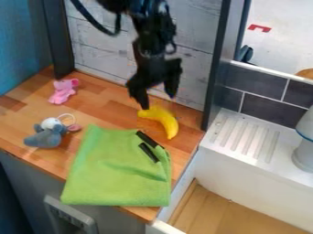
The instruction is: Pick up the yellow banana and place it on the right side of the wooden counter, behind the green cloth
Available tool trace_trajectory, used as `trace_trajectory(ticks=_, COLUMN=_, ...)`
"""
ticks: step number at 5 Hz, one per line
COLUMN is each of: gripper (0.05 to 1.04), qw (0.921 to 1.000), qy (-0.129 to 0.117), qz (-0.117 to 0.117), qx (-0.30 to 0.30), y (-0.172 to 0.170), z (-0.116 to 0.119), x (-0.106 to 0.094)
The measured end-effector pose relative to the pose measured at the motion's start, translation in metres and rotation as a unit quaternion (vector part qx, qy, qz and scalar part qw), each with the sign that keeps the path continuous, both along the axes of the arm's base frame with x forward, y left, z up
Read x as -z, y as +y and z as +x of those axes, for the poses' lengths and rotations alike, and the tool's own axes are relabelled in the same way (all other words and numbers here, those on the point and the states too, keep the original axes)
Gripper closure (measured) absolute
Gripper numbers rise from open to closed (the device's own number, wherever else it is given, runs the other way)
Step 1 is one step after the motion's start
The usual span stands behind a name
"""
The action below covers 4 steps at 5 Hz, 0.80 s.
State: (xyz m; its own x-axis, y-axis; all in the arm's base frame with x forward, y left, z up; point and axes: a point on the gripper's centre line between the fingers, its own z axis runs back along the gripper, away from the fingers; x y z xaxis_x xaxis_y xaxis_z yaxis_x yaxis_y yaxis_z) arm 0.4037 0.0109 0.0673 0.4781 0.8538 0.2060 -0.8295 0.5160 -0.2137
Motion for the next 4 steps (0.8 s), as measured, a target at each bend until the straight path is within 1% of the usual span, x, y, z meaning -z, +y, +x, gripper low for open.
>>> trace_trajectory(ticks=1, gripper=0.073, qw=0.9991, qy=-0.036, qz=0.01, qx=0.017, y=0.014, z=-0.013, x=-0.03)
trace_trajectory(ticks=2, gripper=0.073, qw=0.996, qy=0.015, qz=0.04, qx=0.079, y=0.04, z=-0.043, x=-0.045)
trace_trajectory(ticks=3, gripper=0.073, qw=0.9881, qy=0.087, qz=0.071, qx=0.105, y=0.064, z=-0.069, x=-0.044)
trace_trajectory(ticks=4, gripper=0.073, qw=0.9732, qy=0.133, qz=0.076, qx=0.171, y=0.107, z=-0.092, x=-0.042)
